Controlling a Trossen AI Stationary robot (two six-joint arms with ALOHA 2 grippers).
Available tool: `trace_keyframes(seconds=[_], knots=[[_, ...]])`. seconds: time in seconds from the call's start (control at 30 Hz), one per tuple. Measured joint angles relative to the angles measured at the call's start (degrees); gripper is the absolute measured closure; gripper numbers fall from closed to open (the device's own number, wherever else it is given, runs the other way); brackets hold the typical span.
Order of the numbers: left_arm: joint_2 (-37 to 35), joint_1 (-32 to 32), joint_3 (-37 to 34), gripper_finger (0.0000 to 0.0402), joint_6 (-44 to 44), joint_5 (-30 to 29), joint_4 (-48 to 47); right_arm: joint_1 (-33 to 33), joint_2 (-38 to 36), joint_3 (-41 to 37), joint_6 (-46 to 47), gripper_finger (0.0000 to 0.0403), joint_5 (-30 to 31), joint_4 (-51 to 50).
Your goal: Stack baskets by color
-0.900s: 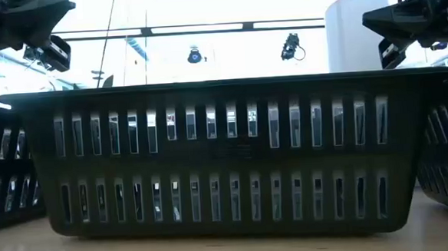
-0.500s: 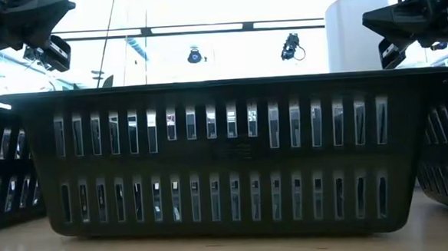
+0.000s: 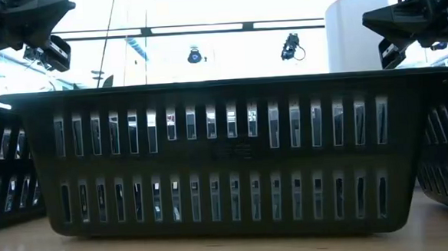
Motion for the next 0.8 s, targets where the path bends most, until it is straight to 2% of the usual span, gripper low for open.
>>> trace_keyframes(seconds=[0.8], knots=[[0.0, 0.0, 0.0, 0.0371, 0.0, 0.0, 0.0, 0.0, 0.0, 0.0, 0.0, 0.038, 0.0, 0.0]])
